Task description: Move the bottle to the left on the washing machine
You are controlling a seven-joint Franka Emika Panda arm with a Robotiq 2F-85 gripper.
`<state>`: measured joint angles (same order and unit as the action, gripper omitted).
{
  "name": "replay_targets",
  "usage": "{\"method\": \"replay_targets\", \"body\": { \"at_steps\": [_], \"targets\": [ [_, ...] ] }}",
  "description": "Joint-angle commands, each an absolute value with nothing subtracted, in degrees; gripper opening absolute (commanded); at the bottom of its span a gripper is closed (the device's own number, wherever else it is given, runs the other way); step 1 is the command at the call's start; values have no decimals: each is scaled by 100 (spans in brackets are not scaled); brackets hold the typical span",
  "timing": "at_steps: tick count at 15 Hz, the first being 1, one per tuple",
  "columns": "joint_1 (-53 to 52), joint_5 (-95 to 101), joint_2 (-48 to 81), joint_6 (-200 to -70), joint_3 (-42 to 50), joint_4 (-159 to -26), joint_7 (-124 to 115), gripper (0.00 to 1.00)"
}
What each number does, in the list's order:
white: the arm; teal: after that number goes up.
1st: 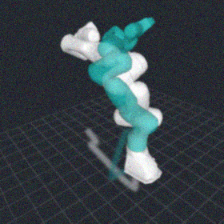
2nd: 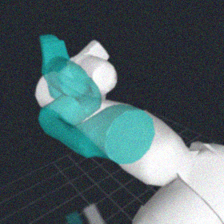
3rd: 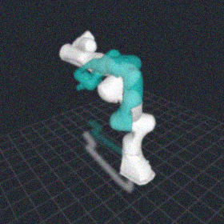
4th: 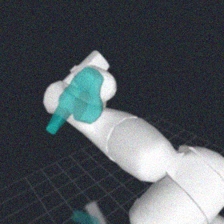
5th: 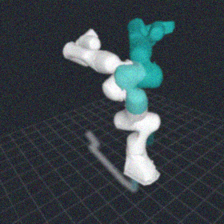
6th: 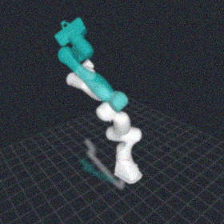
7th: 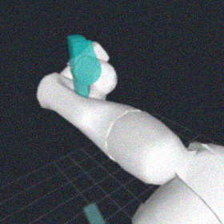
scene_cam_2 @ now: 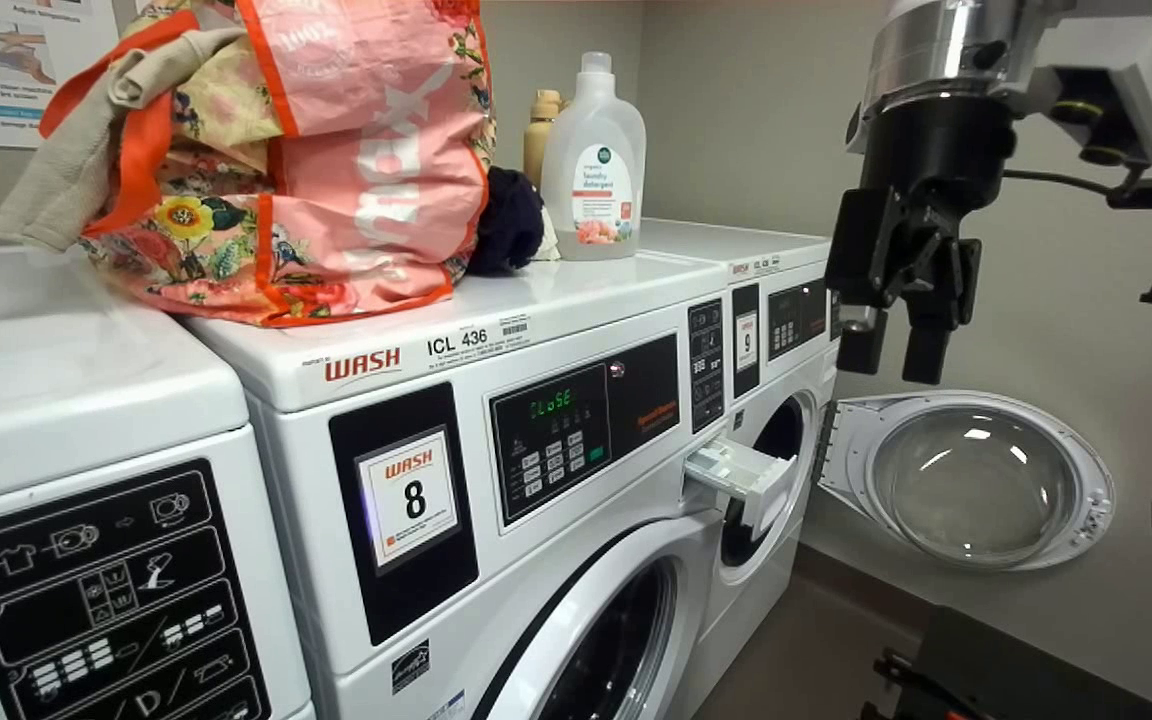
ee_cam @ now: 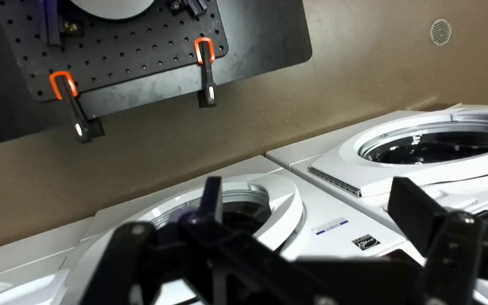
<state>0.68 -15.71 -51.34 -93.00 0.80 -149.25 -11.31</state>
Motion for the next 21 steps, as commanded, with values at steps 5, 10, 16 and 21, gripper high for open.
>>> {"method": "replay_targets", "body": {
  "at_steps": [5, 10, 16, 21],
  "targets": [
    [497, -1224, -5238, -10740, 263, -15204, -481, 100],
    [614, -1092, -5202, -12021, 551, -15482, -208, 100],
    [726, -942, -5061, -13277, 809, -15608, -9, 100],
    [876, -657, -4769, -14041, 981, -15481, 13, 100]
  ]
}}
